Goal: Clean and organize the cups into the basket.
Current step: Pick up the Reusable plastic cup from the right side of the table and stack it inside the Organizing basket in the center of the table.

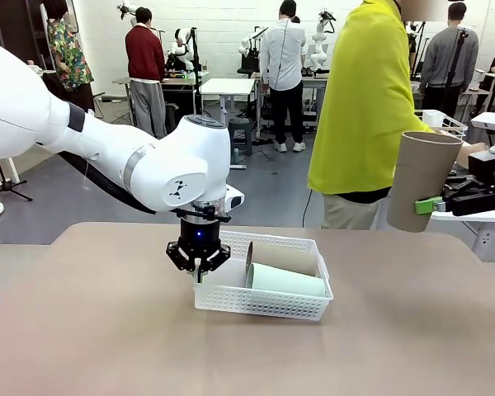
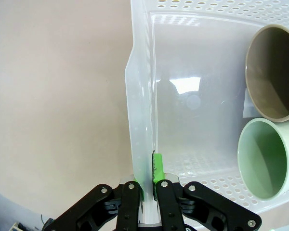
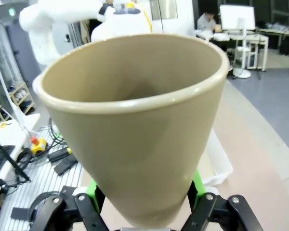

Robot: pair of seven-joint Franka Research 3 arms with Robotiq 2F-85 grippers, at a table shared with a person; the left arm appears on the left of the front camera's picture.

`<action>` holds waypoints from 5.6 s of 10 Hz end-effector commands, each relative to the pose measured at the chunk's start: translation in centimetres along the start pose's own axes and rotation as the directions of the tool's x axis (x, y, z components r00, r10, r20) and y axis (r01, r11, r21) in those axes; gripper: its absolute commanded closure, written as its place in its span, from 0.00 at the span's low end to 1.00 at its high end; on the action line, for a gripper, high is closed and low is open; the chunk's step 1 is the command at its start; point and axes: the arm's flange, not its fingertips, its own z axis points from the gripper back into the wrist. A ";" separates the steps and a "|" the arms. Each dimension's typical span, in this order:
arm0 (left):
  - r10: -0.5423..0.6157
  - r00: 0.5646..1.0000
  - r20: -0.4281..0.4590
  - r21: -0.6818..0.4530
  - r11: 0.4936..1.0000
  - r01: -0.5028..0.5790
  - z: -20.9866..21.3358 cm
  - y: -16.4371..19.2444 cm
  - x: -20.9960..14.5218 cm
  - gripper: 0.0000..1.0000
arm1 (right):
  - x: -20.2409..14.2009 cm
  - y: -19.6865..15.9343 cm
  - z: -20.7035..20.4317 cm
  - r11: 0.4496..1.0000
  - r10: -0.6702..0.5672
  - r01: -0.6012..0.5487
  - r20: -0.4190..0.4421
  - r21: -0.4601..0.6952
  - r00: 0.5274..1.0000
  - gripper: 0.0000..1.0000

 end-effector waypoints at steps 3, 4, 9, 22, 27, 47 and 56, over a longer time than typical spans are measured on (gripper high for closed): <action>0.001 1.000 0.002 0.001 1.000 -0.001 0.0 0.1 0.0 1.00 | 0.2 0.1 0.1 1.000 0.006 -0.006 0.000 -0.001 1.000 0.19; 0.001 1.000 0.002 0.001 1.000 -0.001 0.0 0.1 0.0 1.00 | 3.0 1.4 -1.8 0.998 0.063 -0.065 -0.181 -0.007 0.981 0.19; 0.001 1.000 0.002 0.001 1.000 -0.001 0.0 0.1 0.0 1.00 | 12.7 -1.5 -14.9 0.991 -0.112 0.129 -0.739 -0.034 0.664 0.19; 0.001 1.000 0.002 0.001 1.000 -0.001 0.0 0.1 0.0 1.00 | 5.2 -9.5 -29.8 0.989 0.094 0.069 -0.901 0.135 0.423 0.19; 0.001 1.000 0.002 0.001 1.000 -0.001 0.0 0.1 0.0 1.00 | 5.2 -9.4 -29.5 0.989 0.045 0.113 -0.909 0.100 0.414 0.19; 0.001 1.000 0.002 0.001 1.000 -0.001 0.0 0.1 0.0 1.00 | 2.7 -12.5 -33.1 0.994 0.081 0.041 -0.937 0.100 0.339 0.00; 0.001 1.000 0.002 0.001 1.000 -0.001 0.0 0.1 0.0 1.00 | 0.1 -0.6 -15.2 0.996 0.024 -0.081 -0.709 -0.047 0.705 0.00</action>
